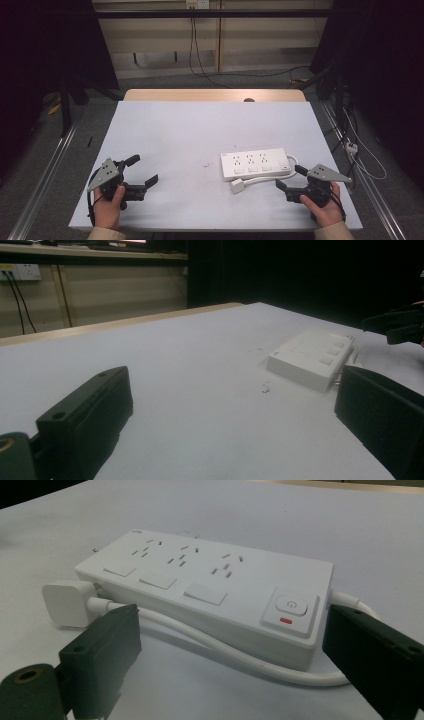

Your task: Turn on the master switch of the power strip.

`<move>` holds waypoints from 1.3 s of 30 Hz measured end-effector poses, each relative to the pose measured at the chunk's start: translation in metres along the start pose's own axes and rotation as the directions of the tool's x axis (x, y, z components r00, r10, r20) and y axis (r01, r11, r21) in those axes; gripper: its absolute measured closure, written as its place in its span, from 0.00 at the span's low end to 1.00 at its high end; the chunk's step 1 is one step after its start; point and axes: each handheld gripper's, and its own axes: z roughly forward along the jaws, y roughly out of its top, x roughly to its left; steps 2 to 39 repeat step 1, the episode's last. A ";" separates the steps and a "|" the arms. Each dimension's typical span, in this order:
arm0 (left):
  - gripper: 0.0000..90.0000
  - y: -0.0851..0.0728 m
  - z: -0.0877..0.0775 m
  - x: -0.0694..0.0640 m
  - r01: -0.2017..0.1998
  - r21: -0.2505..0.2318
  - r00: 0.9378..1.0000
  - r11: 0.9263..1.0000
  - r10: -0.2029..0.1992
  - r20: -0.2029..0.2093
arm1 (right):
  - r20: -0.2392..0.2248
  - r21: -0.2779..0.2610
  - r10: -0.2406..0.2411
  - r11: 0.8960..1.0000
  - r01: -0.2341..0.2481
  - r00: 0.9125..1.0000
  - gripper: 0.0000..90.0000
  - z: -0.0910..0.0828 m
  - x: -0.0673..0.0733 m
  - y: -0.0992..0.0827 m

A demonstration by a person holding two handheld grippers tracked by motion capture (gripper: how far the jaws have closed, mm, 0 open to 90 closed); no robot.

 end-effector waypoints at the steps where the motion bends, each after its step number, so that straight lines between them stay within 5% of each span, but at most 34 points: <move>1: 0.02 0.000 0.000 0.000 0.000 0.000 1.000 1.000 0.000 0.001 | 0.000 0.000 0.002 1.000 -0.002 1.000 0.09 0.000 0.000 0.000; 39: 0.02 0.000 0.000 0.000 0.000 0.000 1.000 1.000 0.000 0.001 | 0.000 0.000 0.002 1.000 -0.002 1.000 0.09 0.000 0.000 0.000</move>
